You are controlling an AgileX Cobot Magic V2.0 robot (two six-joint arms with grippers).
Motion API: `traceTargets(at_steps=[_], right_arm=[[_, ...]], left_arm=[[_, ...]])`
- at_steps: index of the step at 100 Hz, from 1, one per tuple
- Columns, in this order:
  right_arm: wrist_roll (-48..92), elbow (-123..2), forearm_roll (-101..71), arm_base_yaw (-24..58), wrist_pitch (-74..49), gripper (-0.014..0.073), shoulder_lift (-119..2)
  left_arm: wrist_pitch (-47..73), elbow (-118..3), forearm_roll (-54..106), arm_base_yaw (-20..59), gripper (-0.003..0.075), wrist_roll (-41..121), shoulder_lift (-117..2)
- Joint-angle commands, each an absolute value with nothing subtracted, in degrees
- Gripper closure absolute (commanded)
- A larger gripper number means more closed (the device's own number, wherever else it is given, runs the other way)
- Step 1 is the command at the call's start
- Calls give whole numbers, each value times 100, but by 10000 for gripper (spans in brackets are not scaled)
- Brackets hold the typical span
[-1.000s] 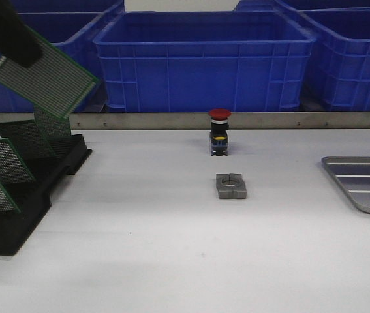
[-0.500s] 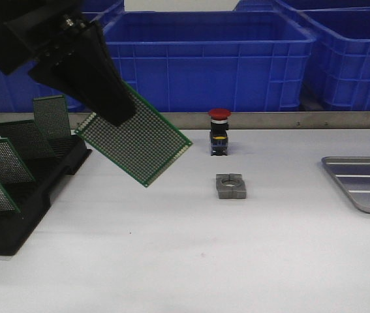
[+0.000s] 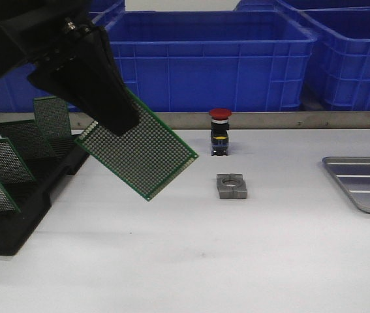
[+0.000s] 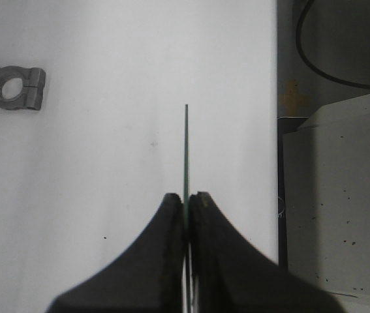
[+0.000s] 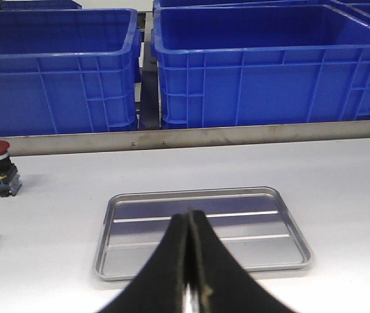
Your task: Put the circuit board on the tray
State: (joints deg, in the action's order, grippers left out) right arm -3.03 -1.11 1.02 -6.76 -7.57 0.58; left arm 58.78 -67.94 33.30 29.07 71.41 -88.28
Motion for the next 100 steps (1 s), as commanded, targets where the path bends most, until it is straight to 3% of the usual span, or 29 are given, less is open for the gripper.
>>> traceTargets(at_steps=[1,50,57,76,82,100], right_arm=[[-302,-624,37,-692,-641,653,-14],[-290,-2918,-116,-692,-3329,646,-2738],[-225,-3180,-267,-692,-3533,582,-3166],[914,-3563,-1373,-692,-3614,205,-3953],[1441,-3593,-1939,-688,-3629,167,-4136],[3751,-3593,-3966,-30,-3622,174,-4549]], left_arm=[[5880,-6926,3618,2956,741,7102,-8642],[5892,-6926,3618,2956,741,7102,-8642],[5892,-6926,3618,2956,741,7102,-8642],[5892,-6926,3618,2956,741,7102,-8642],[5892,-6926,3618,2956,741,7102,-8642],[5877,-6926,3618,2956,741,7102,-8642]])
